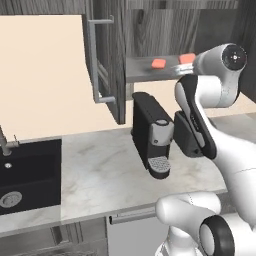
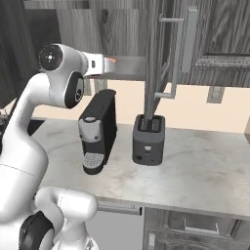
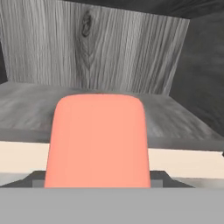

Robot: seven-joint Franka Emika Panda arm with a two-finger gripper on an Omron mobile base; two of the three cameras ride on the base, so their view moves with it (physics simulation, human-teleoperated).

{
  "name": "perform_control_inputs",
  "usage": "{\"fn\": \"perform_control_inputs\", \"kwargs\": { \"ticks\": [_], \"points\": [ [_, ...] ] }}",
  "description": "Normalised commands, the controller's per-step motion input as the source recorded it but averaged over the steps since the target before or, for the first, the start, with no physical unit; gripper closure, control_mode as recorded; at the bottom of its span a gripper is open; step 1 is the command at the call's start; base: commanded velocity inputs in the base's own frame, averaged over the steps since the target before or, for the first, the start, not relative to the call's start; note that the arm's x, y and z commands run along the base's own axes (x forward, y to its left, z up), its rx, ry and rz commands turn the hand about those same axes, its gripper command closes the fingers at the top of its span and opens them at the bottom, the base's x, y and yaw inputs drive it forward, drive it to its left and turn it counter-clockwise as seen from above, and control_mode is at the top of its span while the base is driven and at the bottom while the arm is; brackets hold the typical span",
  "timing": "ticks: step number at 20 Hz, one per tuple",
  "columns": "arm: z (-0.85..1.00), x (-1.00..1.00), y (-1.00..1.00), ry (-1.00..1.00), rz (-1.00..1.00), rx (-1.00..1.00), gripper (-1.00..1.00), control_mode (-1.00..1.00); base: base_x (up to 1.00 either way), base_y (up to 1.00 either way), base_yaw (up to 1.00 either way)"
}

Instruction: Pick up the bar soap and bar soap from the sink, and place them back in the cabinet, and close the cabinet doors.

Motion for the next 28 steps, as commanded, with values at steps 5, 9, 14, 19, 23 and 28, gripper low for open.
{"fn": "perform_control_inputs", "kwargs": {
  "ticks": [5,9,14,19,23,28],
  "points": [
    [0.0,0.34,-0.04,0.0,0.0,0.0,1.0,-1.0,0.0,0.0,0.0],
    [0.0,0.35,-0.05,0.0,0.0,0.0,1.0,-1.0,0.0,0.0,0.0],
    [0.0,0.43,-0.08,0.0,-0.01,0.0,1.0,-1.0,0.0,0.0,0.0],
    [0.0,0.34,-0.2,0.01,-0.01,0.0,1.0,-1.0,0.0,0.0,0.0],
    [-0.03,0.24,-0.21,0.02,0.0,0.0,1.0,-1.0,0.0,0.0,0.0],
    [-0.08,0.19,-0.17,0.02,0.0,0.0,1.0,-1.0,0.0,0.0,0.0]
  ]
}}
